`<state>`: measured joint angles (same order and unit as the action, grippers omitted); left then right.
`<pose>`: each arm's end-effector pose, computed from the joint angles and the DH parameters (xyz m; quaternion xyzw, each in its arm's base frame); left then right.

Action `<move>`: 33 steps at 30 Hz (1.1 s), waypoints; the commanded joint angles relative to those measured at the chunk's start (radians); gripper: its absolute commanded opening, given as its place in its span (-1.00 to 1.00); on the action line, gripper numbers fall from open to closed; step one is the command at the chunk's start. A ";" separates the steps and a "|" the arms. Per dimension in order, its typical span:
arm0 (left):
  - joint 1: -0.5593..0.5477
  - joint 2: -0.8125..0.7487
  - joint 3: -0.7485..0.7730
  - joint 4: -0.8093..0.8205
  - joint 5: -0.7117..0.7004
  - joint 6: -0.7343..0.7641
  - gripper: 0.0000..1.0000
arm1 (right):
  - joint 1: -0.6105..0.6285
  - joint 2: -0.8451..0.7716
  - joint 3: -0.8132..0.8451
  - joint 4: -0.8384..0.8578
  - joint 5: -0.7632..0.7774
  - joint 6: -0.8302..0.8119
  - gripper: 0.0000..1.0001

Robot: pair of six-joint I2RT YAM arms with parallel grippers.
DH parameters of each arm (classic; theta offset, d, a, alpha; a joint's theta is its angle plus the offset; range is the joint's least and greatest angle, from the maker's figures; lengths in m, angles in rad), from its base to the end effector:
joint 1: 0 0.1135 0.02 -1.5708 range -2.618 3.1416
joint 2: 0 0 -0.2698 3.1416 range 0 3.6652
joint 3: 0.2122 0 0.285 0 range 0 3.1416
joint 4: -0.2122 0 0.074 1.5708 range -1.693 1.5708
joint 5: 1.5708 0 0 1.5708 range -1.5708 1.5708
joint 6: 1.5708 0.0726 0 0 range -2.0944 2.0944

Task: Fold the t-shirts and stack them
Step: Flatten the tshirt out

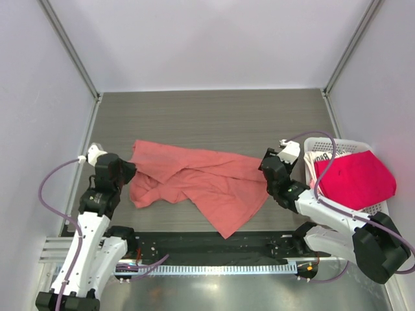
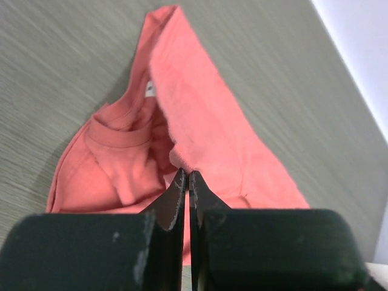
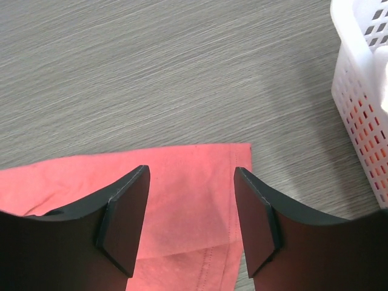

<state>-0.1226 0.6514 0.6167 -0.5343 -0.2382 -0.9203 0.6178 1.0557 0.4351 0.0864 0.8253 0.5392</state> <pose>0.2083 -0.0084 0.2495 -0.3908 0.7804 -0.1471 0.4654 0.2385 0.1041 0.1724 0.1673 0.8029 -0.0435 0.5705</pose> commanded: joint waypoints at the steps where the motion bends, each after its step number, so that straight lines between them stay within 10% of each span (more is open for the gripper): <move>1: 0.005 0.048 0.156 -0.030 -0.043 -0.018 -1.00 | -0.004 0.000 0.039 0.039 -0.006 -0.001 0.28; 9: 0.006 0.215 0.396 -0.069 -0.042 0.011 -1.00 | -0.004 -0.071 0.062 -0.263 -0.046 0.267 0.24; 33: 0.037 0.562 0.802 -0.148 0.062 0.095 -1.00 | -0.001 0.084 0.045 -0.269 -0.195 0.418 0.18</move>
<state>-0.0944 1.2068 1.3617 -0.6945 -0.2031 -0.8505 0.6174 1.1328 0.4644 -0.1967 0.6220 0.9249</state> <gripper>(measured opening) 0.006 0.585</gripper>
